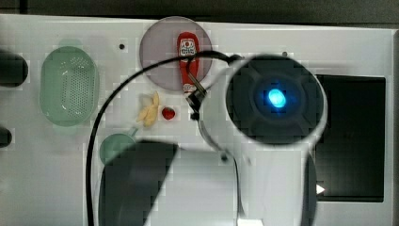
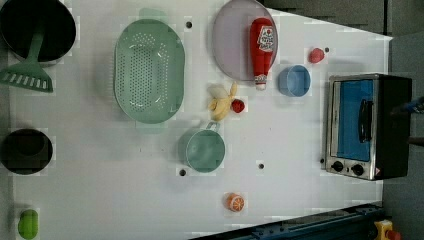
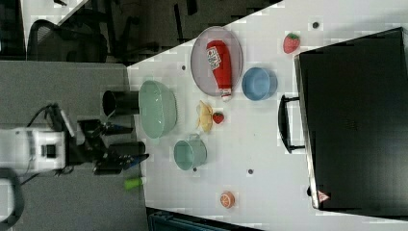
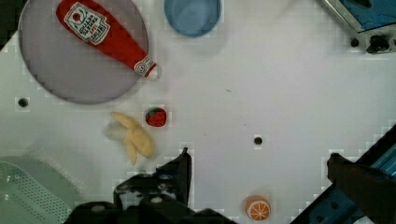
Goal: Pick ketchup from plate and place it on table.
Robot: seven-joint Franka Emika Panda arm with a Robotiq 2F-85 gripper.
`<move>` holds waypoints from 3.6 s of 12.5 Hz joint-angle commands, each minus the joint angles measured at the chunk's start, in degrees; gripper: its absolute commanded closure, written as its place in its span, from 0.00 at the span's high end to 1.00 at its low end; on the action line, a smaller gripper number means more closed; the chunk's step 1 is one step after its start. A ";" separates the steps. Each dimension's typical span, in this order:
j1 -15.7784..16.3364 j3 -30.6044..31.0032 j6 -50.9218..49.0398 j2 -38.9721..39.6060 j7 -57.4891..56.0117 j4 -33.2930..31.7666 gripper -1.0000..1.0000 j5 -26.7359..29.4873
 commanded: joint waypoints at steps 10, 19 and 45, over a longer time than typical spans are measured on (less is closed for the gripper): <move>0.96 5.28 23.14 24.81 -21.62 0.57 1.00 0.11; 1.79 5.27 34.58 42.97 -38.99 8.97 1.00 0.02; 2.06 5.32 40.91 47.37 -33.06 20.53 0.62 -5.90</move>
